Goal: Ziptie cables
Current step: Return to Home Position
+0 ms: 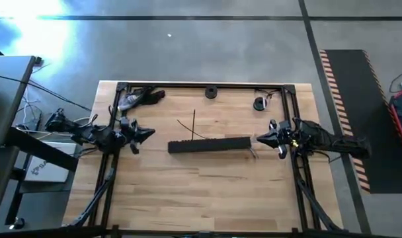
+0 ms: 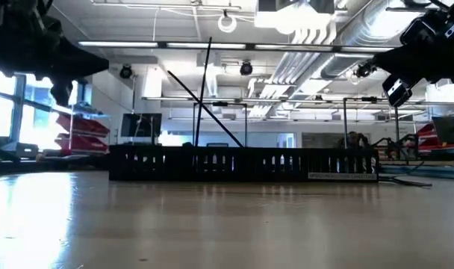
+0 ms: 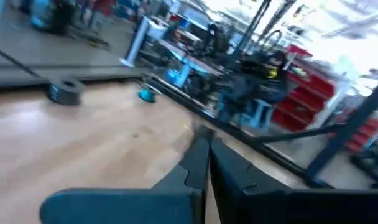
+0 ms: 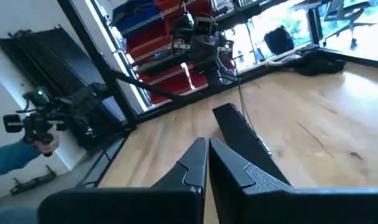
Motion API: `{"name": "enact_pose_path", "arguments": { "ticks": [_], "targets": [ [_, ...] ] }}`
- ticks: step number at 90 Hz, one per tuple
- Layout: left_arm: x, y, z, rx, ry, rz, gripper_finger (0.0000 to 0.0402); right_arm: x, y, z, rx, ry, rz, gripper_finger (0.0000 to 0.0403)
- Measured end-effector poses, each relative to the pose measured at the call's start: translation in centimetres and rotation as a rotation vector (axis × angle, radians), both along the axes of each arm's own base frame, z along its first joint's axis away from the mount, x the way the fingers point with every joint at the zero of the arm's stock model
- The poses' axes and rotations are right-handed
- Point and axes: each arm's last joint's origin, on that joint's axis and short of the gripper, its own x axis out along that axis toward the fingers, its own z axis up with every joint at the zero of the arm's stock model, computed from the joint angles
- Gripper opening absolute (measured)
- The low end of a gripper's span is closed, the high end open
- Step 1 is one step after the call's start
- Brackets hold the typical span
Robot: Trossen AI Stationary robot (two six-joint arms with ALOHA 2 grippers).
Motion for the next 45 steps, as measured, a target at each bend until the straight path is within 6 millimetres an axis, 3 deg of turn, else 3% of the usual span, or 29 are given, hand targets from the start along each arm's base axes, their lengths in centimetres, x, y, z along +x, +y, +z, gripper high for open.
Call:
{"name": "enact_pose_path", "arguments": {
  "ticks": [23, 45],
  "targets": [
    [0.22, 0.01, -0.18, 0.178, 0.056, -0.107, 0.0, 0.01, -0.13, -0.04, -0.085, 0.0, -0.029, 0.0],
    [0.65, -0.07, -0.78, 0.176, 0.126, -0.105, 0.0, -0.01, -0.54, -0.24, -0.208, 0.028, -0.165, 0.0]
  ]
}}
